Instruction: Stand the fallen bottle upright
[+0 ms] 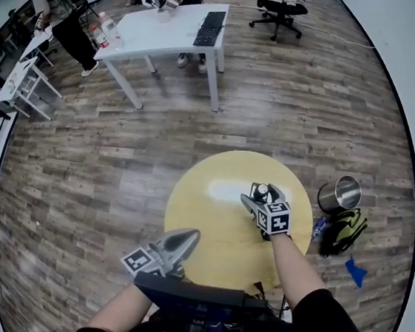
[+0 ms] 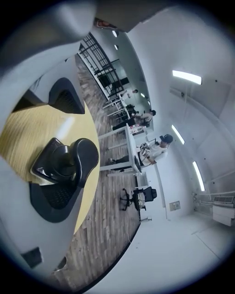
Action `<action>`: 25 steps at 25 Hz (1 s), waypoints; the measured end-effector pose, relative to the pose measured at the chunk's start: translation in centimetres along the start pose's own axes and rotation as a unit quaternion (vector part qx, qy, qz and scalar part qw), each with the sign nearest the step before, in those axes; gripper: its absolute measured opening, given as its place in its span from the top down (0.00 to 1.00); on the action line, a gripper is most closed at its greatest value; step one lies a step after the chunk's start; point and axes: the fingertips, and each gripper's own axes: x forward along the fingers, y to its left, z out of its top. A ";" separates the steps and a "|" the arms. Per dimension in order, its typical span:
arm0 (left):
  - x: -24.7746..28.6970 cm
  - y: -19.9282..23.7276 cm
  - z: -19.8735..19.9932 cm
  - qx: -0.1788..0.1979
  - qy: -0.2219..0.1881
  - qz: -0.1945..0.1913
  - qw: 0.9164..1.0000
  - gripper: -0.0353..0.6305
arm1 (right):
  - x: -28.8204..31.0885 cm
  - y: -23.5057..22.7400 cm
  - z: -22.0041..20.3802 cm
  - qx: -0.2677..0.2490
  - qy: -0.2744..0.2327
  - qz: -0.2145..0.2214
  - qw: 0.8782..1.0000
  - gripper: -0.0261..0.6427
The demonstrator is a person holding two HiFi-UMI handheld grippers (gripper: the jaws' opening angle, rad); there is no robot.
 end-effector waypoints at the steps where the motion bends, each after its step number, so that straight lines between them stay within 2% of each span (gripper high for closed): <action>1: -0.1 -0.2 -0.2 0.000 0.000 -0.001 1.000 0.91 | 0.0 -0.3 -0.4 -0.001 0.005 -0.007 1.000 0.26; 2: -0.1 -0.3 -0.3 0.001 0.000 -0.003 1.000 0.91 | -0.1 -0.6 -0.8 -0.001 0.009 -0.016 1.000 0.22; 6: -0.6 -0.8 0.0 0.004 0.000 -0.004 1.000 0.91 | -1.6 -2.4 -1.9 0.029 0.017 -0.044 0.998 0.22; 10: -1.4 -1.6 1.0 0.012 -0.007 -0.006 1.000 0.91 | -5.2 -2.8 -1.2 0.043 -0.007 -0.048 0.998 0.23; 13: -1.6 -2.6 2.5 0.022 -0.017 -0.009 1.000 0.91 | -8.9 -2.1 1.4 0.043 -0.044 -0.026 0.998 0.36; 17: -2.0 -4.6 4.8 0.043 -0.037 -0.019 0.998 0.91 | -15.3 0.5 6.7 0.039 -0.113 0.033 0.992 0.58; 22: -3.1 -8.0 7.8 0.071 -0.059 -0.032 0.995 0.91 | -24.1 4.8 13.8 -0.003 -0.198 0.074 0.977 0.74; 25: -3.9 -10.4 9.3 0.082 -0.070 -0.045 0.993 0.91 | -29.1 7.9 17.1 -0.033 -0.244 0.103 0.964 0.82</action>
